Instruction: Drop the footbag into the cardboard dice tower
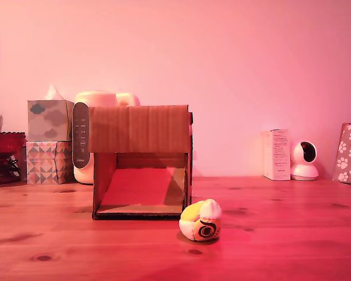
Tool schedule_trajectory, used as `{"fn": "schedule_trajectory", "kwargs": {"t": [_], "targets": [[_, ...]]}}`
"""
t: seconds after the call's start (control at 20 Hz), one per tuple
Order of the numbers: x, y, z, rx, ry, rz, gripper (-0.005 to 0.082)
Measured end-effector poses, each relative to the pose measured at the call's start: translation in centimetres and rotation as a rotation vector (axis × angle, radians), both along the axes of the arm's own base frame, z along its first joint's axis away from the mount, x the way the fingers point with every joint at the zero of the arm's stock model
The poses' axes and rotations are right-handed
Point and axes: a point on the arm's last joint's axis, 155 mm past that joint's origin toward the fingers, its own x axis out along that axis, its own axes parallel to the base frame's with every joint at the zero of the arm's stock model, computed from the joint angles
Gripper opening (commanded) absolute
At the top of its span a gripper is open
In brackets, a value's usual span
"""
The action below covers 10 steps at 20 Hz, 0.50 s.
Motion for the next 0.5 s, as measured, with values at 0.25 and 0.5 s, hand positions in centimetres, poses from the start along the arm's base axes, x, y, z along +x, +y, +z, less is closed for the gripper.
{"fn": "schedule_trajectory", "kwargs": {"t": [0.25, 0.5], "targets": [[-0.3, -4.2, -2.1, 0.026, 0.099, -0.175, -0.0024], [-0.7, -8.9, -4.2, 0.064, 0.173, -0.334, -0.0024]]}}
